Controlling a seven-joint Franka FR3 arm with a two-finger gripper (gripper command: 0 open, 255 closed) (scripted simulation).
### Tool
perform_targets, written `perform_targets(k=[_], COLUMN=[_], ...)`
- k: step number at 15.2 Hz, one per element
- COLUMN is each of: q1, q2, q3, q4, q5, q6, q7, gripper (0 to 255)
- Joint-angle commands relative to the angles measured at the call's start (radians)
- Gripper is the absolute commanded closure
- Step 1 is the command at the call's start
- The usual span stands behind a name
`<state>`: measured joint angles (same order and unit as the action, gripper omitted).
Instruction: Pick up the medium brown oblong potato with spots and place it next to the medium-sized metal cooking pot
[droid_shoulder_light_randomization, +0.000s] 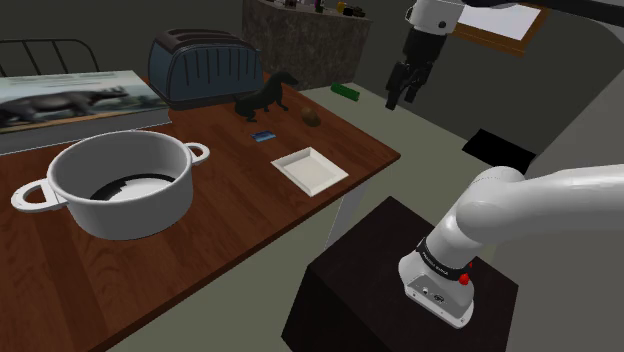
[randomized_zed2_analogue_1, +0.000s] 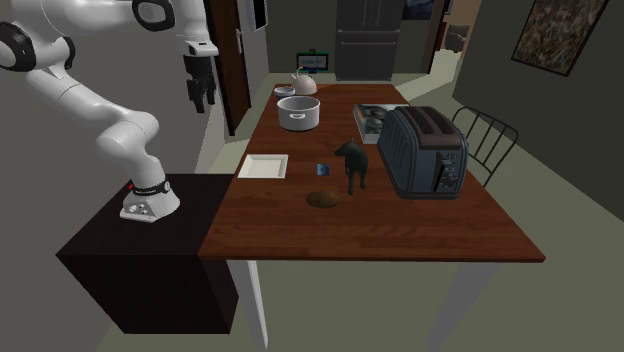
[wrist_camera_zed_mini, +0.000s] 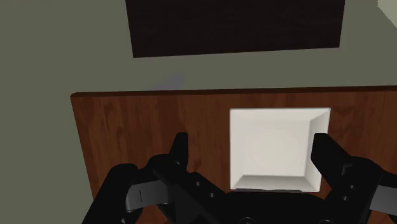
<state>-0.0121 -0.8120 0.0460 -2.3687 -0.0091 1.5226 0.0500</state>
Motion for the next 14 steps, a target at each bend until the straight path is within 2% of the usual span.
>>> perform_targets(k=[1, 7, 14], q1=[0.000, -0.023, -0.048], q2=[0.000, 0.185, 0.428], q3=[0.000, -0.021, -0.042], q4=[0.000, 0.012, 0.090], q5=[0.000, -0.038, -0.076], q6=[0.000, 0.180, 0.357], q7=[0.000, -0.021, -0.036], gripper=[0, 0, 0])
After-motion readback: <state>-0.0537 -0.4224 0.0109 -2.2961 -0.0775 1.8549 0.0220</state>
